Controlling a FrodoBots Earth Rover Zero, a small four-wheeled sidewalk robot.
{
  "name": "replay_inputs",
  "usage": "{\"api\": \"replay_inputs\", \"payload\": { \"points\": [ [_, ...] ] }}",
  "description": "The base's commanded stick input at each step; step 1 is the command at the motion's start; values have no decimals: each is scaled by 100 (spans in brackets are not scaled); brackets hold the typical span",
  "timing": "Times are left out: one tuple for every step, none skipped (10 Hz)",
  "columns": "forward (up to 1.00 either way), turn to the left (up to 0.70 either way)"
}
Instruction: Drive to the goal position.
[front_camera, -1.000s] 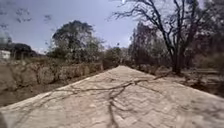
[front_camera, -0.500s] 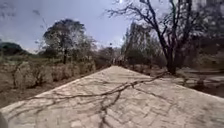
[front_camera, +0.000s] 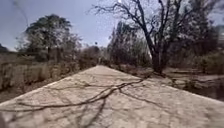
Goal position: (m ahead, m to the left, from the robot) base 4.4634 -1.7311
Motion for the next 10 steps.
{"api": "replay_inputs", "payload": {
  "points": [
    [85,0],
    [85,0],
    [85,0],
    [85,0],
    [85,0],
    [85,0],
    [85,0],
    [85,0],
    [85,-5],
    [85,-20]
  ]
}}
